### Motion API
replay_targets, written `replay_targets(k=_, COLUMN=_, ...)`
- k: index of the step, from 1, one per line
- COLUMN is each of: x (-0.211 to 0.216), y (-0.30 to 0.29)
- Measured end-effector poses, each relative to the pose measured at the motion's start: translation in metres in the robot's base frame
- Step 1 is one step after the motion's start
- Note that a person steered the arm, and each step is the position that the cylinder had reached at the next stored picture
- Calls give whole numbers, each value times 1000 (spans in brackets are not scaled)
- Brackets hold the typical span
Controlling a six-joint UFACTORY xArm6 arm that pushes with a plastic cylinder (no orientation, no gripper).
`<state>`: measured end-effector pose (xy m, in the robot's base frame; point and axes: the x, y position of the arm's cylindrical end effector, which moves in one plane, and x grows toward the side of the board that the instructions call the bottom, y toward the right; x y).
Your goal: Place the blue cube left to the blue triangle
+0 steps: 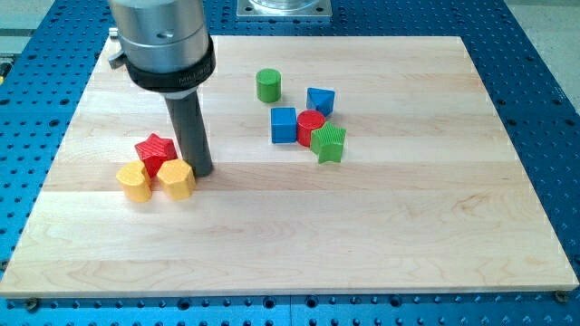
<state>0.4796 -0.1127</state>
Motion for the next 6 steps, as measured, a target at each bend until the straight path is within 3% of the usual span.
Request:
replay_targets(k=1, x=2, y=11)
replay_targets(k=3, x=-92, y=47)
replay_targets(k=4, x=-88, y=91)
replay_targets(k=6, x=-17, y=97)
